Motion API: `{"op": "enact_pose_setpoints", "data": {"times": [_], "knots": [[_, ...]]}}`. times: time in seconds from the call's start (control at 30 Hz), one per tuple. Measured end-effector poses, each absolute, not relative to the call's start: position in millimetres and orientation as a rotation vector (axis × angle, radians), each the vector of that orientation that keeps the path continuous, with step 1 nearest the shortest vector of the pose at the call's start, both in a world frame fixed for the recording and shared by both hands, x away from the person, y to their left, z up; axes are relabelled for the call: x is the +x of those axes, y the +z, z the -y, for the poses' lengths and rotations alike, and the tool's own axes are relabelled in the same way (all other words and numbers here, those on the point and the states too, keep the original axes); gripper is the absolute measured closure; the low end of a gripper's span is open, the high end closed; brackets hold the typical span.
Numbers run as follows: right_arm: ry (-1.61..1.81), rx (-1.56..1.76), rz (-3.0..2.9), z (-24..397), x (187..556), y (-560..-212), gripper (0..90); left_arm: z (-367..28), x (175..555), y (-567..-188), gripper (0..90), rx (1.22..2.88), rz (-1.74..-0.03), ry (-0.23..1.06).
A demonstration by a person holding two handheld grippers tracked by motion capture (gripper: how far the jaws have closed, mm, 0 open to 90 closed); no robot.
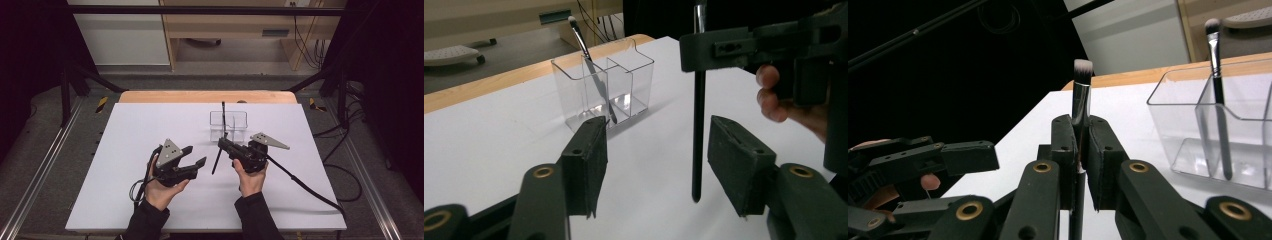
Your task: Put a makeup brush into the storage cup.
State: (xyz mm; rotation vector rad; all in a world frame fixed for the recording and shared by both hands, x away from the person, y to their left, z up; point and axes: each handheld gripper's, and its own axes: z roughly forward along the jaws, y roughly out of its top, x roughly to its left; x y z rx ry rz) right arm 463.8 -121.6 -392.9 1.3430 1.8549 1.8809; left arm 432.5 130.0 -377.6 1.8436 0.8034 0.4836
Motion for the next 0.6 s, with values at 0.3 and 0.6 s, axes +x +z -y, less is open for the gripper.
{"op": "enact_pose_setpoints", "data": {"times": [0.3,0.6], "knots": [[1.849,1.327,-1.842,127.7,466.3,-387.0,83.8,-151.9,435.2,-379.8,26.9,1.867,-0.807,0.478],[1.832,1.316,-1.836,131.6,467.8,-383.4,83.8,-173.3,436.4,-385.1,17.8,1.846,-0.829,0.477]]}}
